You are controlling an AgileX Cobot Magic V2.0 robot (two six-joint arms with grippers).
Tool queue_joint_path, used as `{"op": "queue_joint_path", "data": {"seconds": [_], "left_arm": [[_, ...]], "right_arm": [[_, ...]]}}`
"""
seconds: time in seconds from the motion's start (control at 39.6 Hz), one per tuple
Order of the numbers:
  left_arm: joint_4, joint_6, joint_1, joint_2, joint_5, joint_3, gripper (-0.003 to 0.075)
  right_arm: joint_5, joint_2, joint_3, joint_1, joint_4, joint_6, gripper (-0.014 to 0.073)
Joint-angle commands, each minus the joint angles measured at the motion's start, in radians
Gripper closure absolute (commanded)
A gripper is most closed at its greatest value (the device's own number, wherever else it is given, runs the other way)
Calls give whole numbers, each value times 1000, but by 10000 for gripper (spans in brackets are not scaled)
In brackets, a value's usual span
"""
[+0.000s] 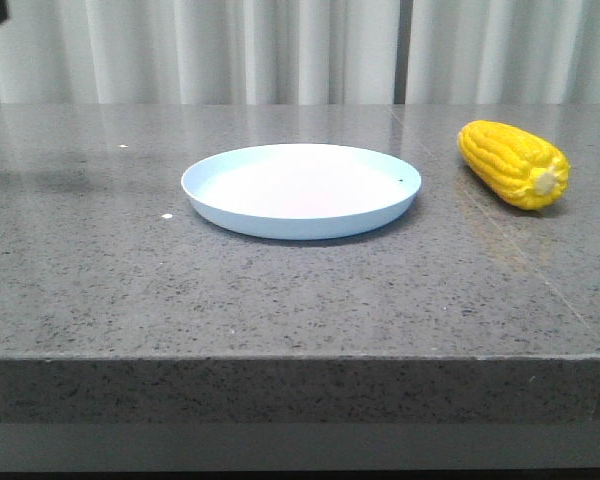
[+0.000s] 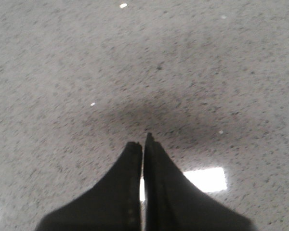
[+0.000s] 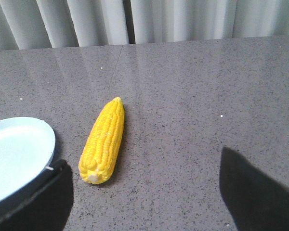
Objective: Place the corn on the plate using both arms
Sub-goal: 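Release the plate and withdraw the left gripper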
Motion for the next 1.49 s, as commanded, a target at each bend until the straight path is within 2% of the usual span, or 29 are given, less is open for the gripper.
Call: {"op": "queue_joint_path", "data": {"seconds": [0.0, 0.38, 0.58, 0.81, 1.06, 1.21, 1.46], "left_arm": [[5, -22, 14, -124, -113, 68, 741], [-1, -54, 17, -579, -568, 619, 741], [-1, -54, 17, -883, -727, 893, 741], [-1, -54, 17, -1220, -733, 1090, 741], [-1, -54, 17, -1545, -729, 1172, 741], [-3, -54, 17, -1628, -702, 1178, 741], [-4, -54, 17, -1623, -677, 1178, 741]], "right_arm": [[-72, 6, -36, -7, 5, -7, -48], [-72, 6, -36, -7, 5, -7, -48], [-73, 6, -36, -7, 5, -7, -48], [-73, 6, -36, -7, 5, -7, -48], [-73, 6, -36, -7, 5, -7, -48], [-73, 6, -36, -7, 5, -7, -48], [-73, 6, -36, -7, 5, -7, -48]]}}
